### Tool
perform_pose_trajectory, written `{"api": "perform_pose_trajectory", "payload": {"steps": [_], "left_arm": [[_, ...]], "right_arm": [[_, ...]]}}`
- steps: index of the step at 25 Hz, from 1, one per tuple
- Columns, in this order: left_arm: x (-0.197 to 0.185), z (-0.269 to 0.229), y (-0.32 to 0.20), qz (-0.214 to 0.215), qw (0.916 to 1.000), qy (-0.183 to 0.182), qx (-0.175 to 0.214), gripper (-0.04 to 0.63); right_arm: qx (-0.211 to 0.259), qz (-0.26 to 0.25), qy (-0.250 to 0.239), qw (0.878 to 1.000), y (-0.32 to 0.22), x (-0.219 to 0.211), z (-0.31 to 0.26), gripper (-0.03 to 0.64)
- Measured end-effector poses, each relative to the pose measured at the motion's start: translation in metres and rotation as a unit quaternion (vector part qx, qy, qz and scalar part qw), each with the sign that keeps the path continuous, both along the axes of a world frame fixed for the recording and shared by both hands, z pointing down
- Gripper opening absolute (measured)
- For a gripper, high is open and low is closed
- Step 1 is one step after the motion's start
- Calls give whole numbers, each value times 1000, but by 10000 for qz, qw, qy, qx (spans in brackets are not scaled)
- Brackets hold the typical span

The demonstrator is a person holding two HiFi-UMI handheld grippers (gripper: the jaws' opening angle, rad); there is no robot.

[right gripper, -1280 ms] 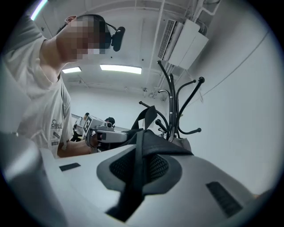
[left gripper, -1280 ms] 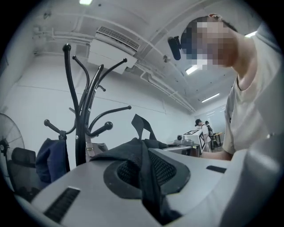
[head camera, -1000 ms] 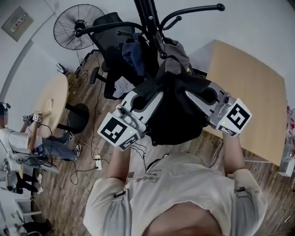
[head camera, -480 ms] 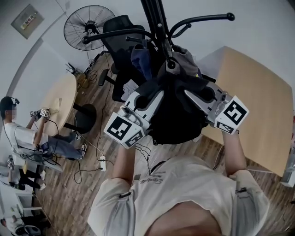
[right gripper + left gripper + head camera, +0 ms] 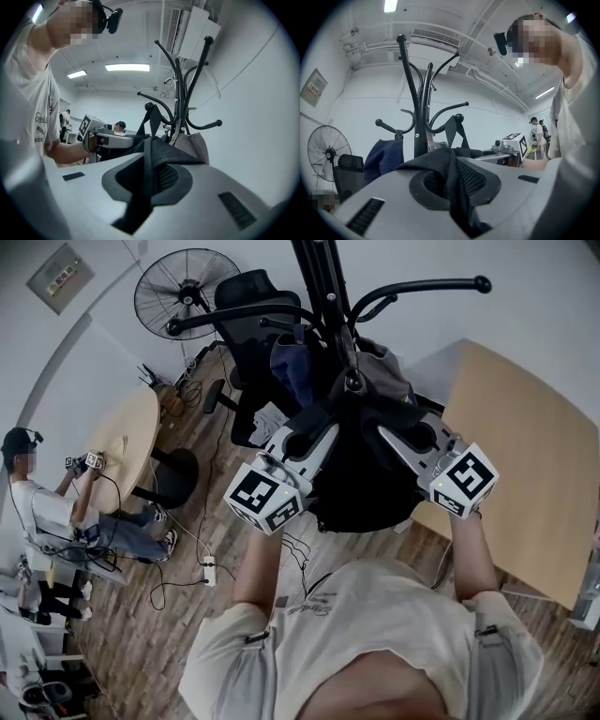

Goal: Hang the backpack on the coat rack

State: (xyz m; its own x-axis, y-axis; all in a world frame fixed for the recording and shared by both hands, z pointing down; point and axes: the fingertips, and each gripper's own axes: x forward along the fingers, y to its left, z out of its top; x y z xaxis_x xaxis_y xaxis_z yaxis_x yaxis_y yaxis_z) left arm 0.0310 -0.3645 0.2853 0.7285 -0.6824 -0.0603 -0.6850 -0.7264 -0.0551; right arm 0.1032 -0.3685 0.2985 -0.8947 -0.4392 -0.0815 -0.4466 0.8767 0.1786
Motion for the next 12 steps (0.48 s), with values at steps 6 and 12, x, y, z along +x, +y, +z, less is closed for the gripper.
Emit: {"api": "perform_pose_trajectory", "payload": {"steps": [6, 12], "left_arm": [[-4, 8, -8, 89, 9995, 155, -272, 49], [0, 18, -11, 210, 9992, 135, -322, 51]], "right_arm": [[-226, 24, -8, 9997, -8, -2, 9, 35], [-280, 80, -118, 9995, -12, 3, 20, 41]]}}
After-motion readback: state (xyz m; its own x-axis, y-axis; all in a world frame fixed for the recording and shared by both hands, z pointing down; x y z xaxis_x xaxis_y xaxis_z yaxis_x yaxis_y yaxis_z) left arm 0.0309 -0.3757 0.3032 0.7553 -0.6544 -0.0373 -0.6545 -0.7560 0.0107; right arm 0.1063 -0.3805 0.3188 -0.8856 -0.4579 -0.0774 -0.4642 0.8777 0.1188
